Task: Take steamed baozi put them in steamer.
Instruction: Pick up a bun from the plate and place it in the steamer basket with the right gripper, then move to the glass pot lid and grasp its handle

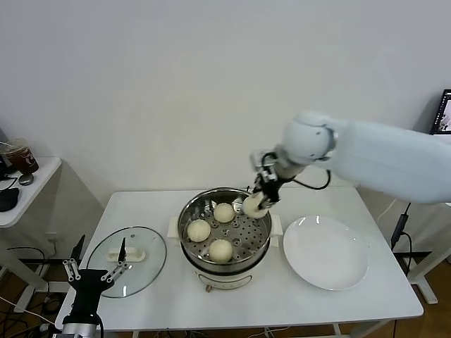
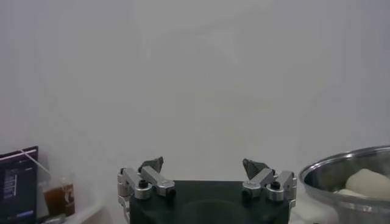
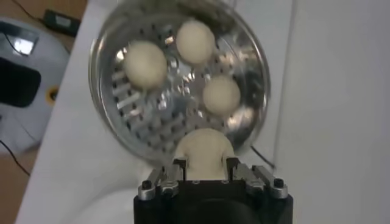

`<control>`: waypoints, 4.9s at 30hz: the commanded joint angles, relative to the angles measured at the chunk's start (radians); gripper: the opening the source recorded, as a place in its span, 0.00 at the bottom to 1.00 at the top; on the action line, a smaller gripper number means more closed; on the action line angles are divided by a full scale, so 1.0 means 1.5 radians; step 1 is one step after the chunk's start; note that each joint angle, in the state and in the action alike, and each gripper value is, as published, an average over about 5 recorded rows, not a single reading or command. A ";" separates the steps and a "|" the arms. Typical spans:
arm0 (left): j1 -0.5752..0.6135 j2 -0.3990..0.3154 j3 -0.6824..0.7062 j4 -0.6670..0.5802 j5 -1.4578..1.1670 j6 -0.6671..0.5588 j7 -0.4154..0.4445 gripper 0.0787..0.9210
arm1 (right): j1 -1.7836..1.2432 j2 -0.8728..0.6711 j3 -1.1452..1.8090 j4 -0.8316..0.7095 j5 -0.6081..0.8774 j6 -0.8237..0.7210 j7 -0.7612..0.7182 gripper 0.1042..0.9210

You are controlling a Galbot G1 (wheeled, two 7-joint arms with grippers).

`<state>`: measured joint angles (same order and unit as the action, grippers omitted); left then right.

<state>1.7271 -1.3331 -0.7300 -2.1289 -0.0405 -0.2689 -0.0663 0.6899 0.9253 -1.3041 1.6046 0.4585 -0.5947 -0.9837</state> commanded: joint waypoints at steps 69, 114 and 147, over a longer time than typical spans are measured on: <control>-0.013 -0.012 0.028 0.033 0.016 -0.024 -0.038 0.88 | -1.417 0.222 1.307 0.162 -0.322 0.649 0.506 0.88; -0.327 0.190 0.065 0.523 0.901 -0.012 -0.100 0.88 | -1.590 0.403 1.496 0.273 -0.204 0.636 0.512 0.88; -0.371 0.184 0.107 0.587 0.764 -0.046 -0.131 0.35 | -1.598 0.399 1.482 0.270 -0.214 0.635 0.507 0.88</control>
<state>1.1608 -1.0679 -0.5771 -1.2433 1.2327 -0.3137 -0.2261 -1.7064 1.5244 0.9207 2.0158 0.1423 0.3567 -0.2231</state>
